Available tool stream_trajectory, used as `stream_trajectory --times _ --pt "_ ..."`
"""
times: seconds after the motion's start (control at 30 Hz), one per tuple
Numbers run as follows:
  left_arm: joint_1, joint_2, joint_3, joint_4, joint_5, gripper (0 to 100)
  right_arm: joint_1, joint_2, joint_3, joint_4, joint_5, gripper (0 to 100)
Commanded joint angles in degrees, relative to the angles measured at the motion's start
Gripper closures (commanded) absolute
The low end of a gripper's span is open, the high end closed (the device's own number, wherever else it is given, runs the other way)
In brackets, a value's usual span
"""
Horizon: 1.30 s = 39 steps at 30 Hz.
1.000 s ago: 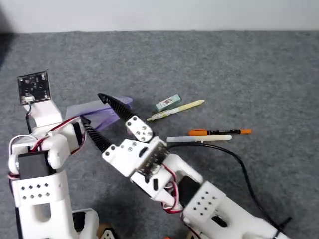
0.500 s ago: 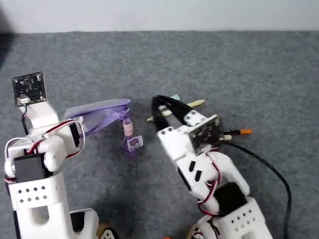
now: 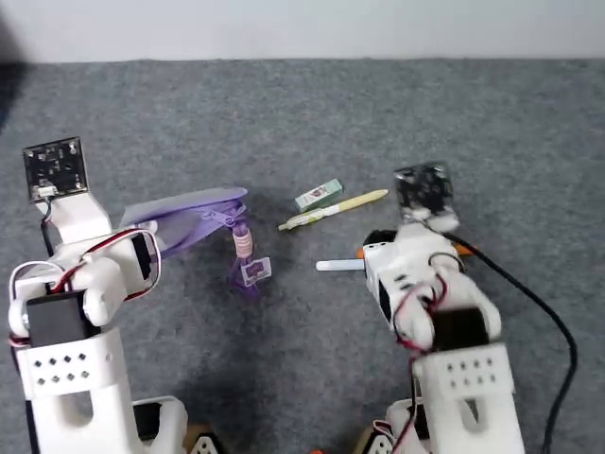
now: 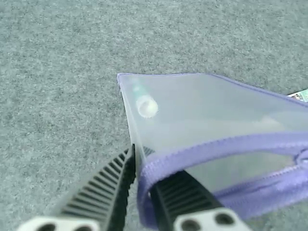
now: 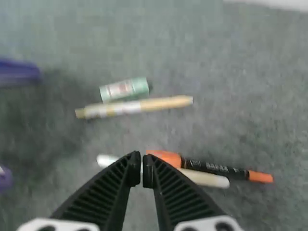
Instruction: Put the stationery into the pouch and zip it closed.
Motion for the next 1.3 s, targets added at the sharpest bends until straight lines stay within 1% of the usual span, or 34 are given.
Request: stream_trajectory --times 0.0,0.07,0.1,0.27,0.33,0.47,0.7,0.9,1.0,1.07,1.2,1.27 --pt "0.0 -0.5 -1.0 -0.8 0.6 99 0.3 8.6 -5.4 3.0 6.7 98.2" --pt "0.0 -0.5 -0.7 -1.0 0.6 99 0.2 13.6 -6.5 4.0 10.5 96.8" --pt "0.0 -0.5 -0.7 -1.0 0.6 99 0.2 16.0 -7.0 4.0 12.7 94.2" --pt "0.0 -0.4 -0.7 -1.1 0.6 99 -0.1 27.1 -9.1 3.8 23.9 74.0" --pt "0.0 -0.4 -0.7 -1.1 0.6 99 -0.6 31.0 -10.0 3.8 28.0 70.9" --pt "0.0 -0.4 -0.7 -1.1 0.6 99 -3.1 38.1 -13.5 3.6 34.4 73.3" --pt "0.0 -0.4 -0.7 -1.1 0.6 99 -8.5 51.3 -23.9 3.6 34.8 73.7" --pt "0.0 -0.4 -0.7 -1.1 0.6 99 -10.7 63.2 -31.5 4.1 34.9 73.8" --pt "0.0 -0.4 -0.7 -1.0 0.6 99 -10.2 67.6 -33.5 4.1 34.9 74.5" --pt "0.0 -0.4 -0.7 -0.9 0.6 99 -10.1 69.9 -34.5 4.1 34.9 79.6" --pt "-0.1 -0.4 -0.7 -1.0 0.6 99 -10.2 71.9 -35.2 3.6 34.9 94.8" --pt "0.0 -0.4 -0.7 -1.0 0.6 99 -10.2 71.9 -35.4 3.6 34.8 99.2"
